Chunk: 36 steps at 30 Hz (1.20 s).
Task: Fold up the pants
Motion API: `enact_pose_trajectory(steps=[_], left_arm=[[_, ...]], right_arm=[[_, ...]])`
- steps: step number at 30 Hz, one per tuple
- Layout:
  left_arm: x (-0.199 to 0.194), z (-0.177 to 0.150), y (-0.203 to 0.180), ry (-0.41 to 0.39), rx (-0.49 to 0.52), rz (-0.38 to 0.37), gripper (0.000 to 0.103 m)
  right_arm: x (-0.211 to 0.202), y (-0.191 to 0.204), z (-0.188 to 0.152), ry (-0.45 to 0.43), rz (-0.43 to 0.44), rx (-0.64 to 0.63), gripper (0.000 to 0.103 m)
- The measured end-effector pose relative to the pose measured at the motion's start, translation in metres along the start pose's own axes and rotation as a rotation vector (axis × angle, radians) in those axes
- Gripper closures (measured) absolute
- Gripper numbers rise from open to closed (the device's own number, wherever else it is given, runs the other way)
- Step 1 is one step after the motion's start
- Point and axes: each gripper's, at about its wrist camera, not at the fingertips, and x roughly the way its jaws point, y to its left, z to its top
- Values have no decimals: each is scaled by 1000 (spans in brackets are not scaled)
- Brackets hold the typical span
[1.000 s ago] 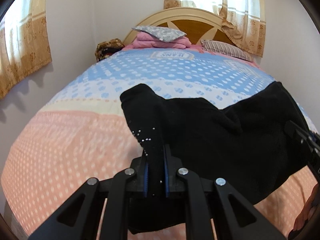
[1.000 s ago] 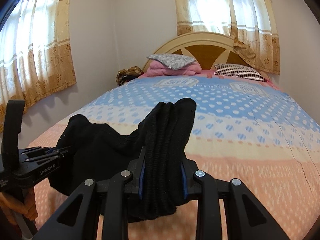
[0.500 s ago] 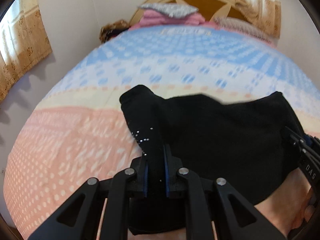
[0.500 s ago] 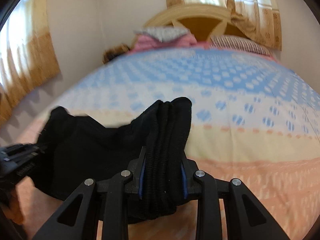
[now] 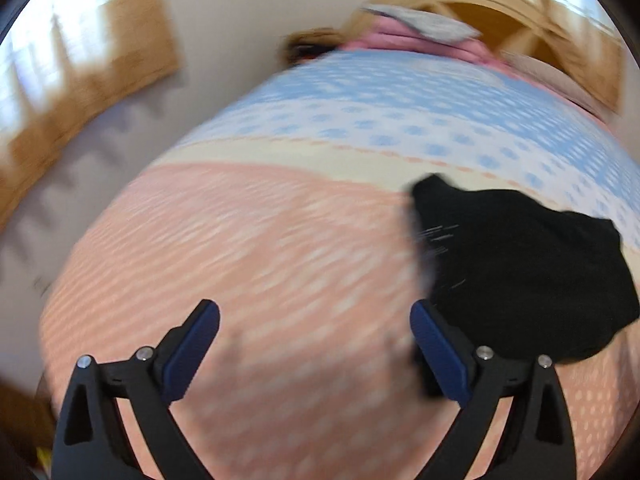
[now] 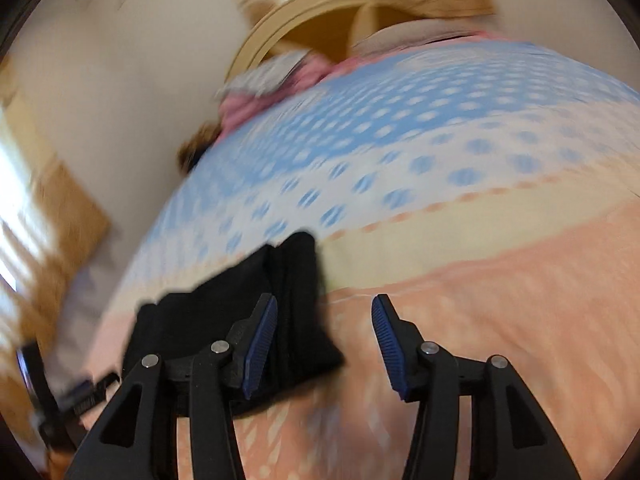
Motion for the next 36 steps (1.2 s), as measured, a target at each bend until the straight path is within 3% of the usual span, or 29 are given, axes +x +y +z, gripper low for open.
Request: enact_pose_trajectory(steps=[6,10,13,17,22,29,36], left_arm=[[-67,-62,-10,-73,48,-62,4],[-109,-89,-35,-134,125,-75,4],[-131,-96,-46,-171,140,-95,4],[-155,-101,-48,-211,146,-114,3],[-180,-107,-47,-257,143,-143,1],[-199,-107,-44,-321,118,-141,0],[-198,-105,-45,-318,103,-148,0]], right_arm=[[-70,26,-43,-13,38,-60,52],[-105,55,-77,-31,-43,-244,52],[-136,65,-96,-85,-86,-317,51],[-171,68,-107,-138,-53,-327,41],[-203,77,-113,-204,-30,-339,40],[-219,90,-115,-244,11,-344,39],[-225,98,-116,-273,6,-369,38]])
